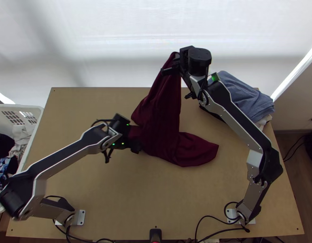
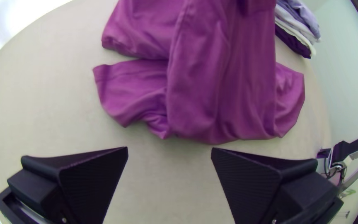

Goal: Fold the t-shirt

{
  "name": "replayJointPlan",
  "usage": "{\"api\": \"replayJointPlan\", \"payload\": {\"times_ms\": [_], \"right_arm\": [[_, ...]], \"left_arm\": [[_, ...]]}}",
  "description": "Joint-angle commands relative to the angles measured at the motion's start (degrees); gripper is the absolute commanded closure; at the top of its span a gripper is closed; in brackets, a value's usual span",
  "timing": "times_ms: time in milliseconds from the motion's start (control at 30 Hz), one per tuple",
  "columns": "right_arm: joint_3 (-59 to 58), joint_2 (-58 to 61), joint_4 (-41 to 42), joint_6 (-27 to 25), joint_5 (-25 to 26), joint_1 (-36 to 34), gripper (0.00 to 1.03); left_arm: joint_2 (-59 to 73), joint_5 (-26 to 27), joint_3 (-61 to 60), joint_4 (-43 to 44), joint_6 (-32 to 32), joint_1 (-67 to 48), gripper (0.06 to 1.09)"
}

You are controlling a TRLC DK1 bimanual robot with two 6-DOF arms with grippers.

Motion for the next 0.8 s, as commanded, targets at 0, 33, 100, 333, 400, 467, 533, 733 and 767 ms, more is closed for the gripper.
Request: {"api": "replayJointPlan", "payload": {"times_ms": [0, 33, 100, 333, 400, 467, 533, 733, 767], "right_arm": [[1.8, 1.0, 0.5, 1.0, 0.5, -0.3, 1.00], [1.9, 1.1, 0.5, 1.0, 0.5, -0.4, 1.00], [2.3, 1.2, 0.5, 0.7, 0.5, -0.4, 1.00], [2.7, 1.3, 0.3, 0.7, 0.5, -0.4, 1.00], [2.7, 1.2, 0.1, 0.7, 0.5, -0.4, 1.00], [2.7, 0.9, 0.0, 0.8, 0.5, -0.4, 1.00], [2.7, 0.5, -0.1, 0.8, 0.5, -0.5, 1.00], [2.7, -2.3, -1.7, 0.8, 0.5, -2.0, 1.00], [2.6, -3.0, -2.1, 0.8, 0.5, -2.7, 1.00]], "left_arm": [[4.0, 1.4, 2.7, 1.1, -2.1, -0.9, 0.11], [5.1, 1.4, 3.1, 1.2, -2.1, -1.0, 0.11], [6.4, 1.4, 3.6, 2.0, -2.1, -1.0, 0.11], [8.3, 1.4, 4.4, 5.8, -2.0, -1.1, 0.25], [8.7, 1.4, 4.2, 7.5, -2.1, -1.2, 0.50], [9.5, 1.3, 3.9, 8.8, -1.8, -1.1, 0.80], [10.2, 1.1, 2.8, 10.4, -0.7, -1.1, 1.05], [7.6, 0.7, 3.5, 12.7, -0.5, 4.0, 1.05], [6.6, 0.7, 4.9, 12.6, -0.7, 6.1, 1.05]]}}
